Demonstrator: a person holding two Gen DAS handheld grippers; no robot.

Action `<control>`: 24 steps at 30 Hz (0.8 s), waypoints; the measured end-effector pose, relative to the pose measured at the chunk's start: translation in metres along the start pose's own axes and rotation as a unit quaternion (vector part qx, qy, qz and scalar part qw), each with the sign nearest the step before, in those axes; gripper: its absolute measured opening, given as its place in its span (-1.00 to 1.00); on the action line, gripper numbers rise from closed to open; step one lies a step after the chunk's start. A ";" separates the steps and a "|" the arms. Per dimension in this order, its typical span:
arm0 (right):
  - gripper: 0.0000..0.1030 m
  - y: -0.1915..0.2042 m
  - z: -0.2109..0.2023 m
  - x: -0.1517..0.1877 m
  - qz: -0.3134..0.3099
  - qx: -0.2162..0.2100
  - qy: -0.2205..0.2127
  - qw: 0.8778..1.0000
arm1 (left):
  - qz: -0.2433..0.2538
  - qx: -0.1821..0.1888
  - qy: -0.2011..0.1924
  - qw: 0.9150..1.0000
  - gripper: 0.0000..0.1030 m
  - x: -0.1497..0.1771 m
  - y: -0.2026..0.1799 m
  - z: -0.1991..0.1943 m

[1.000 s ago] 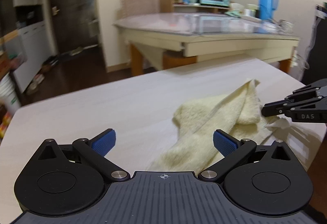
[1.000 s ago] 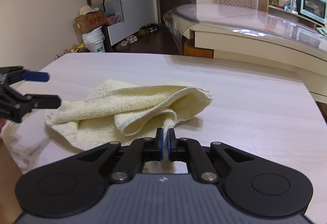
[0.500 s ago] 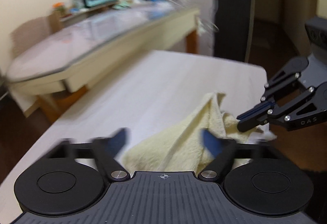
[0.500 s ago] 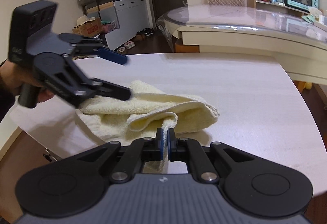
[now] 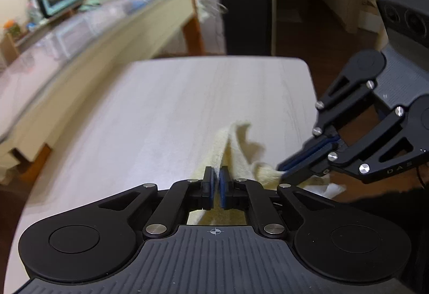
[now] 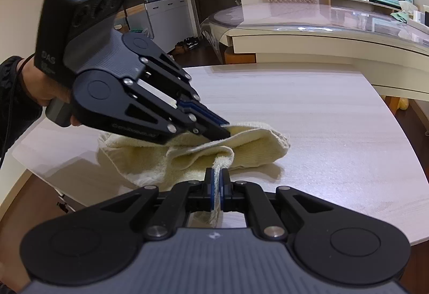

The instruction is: Fold towel

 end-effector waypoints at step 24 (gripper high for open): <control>-0.82 -0.036 -0.006 -0.003 0.049 0.023 -0.009 0.999 | -0.250 -0.253 0.029 0.934 -0.76 0.122 0.171 -0.084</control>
Point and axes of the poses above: each gripper's, at about its wrist camera, not at the fingertips, and z roughly the way its jaws point, y to its left, x to its underside, the point moved 7 cm from there along z, roughly the way its jaws point, and after that the axes turned 2 degrees about -x, right-handed, at the moved point
